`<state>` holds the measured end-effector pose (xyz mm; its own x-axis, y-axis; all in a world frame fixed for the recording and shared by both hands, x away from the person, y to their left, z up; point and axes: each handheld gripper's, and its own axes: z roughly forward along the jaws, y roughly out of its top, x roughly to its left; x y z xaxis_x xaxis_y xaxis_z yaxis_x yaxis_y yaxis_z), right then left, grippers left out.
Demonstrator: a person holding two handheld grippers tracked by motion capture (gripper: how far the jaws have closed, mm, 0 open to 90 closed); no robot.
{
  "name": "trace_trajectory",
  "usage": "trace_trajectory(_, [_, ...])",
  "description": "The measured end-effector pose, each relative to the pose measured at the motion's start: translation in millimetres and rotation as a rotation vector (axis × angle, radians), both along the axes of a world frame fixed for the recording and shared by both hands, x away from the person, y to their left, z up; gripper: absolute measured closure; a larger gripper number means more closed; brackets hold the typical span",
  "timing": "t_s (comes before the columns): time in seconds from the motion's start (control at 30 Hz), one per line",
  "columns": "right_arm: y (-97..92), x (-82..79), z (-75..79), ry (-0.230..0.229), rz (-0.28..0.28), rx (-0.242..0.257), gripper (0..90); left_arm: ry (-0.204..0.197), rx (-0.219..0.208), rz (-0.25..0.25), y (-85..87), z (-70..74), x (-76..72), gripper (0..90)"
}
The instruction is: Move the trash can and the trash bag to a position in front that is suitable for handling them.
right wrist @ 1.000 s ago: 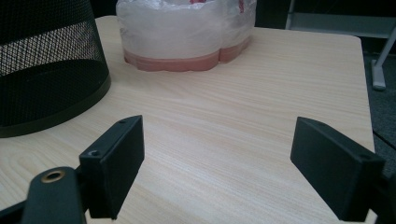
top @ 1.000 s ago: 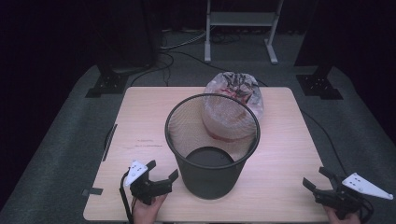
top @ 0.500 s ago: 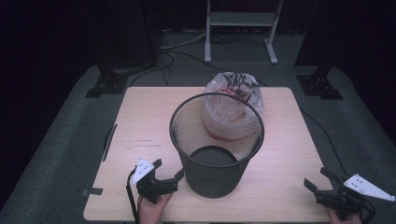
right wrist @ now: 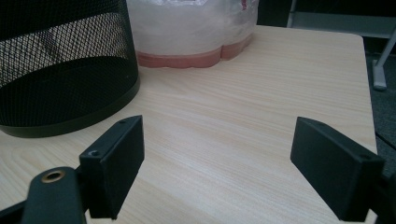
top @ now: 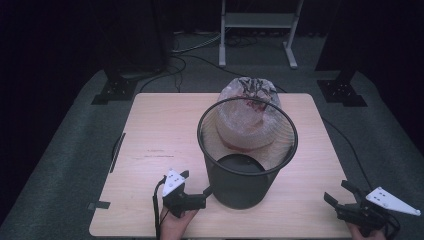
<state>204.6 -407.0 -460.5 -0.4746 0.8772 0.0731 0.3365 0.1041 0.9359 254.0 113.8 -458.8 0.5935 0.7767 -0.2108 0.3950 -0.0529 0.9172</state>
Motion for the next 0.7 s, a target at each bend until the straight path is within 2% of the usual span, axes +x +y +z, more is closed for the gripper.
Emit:
trace_trajectory(0.13, [0.0,0.3,-0.3,0.003,0.005,0.003,16.6,0.008,-0.012,0.022,6.5,-1.7,-0.3,0.0])
trace_trajectory(0.23, [1.3,1.4,-1.2,0.006,0.02,-0.004,16.6,0.008,-0.033,0.063,17.0,-0.5,-0.1,0.0])
trace_trajectory(0.37, [3.1,4.1,-3.8,0.019,0.034,0.001,16.6,0.005,-0.049,0.091,24.2,-0.3,1.0,0.0])
trace_trajectory(0.43, [4.6,6.0,-4.7,0.025,0.048,0.005,16.6,0.011,-0.047,0.099,28.8,-0.5,1.7,0.0])
trace_trajectory(0.57, [12.6,14.0,-6.9,0.051,0.096,0.006,16.6,-0.009,-0.023,0.12,37.0,0.8,1.5,0.0])
trace_trajectory(0.63, [13.8,15.5,-7.1,0.06,0.103,0.009,16.6,-0.021,-0.012,0.133,41.6,1.2,1.5,0.0])
trace_trajectory(0.7, [14.9,20.2,-7.4,0.066,0.124,0.02,16.6,-0.018,-0.02,0.146,47.9,0.4,3.4,0.0])
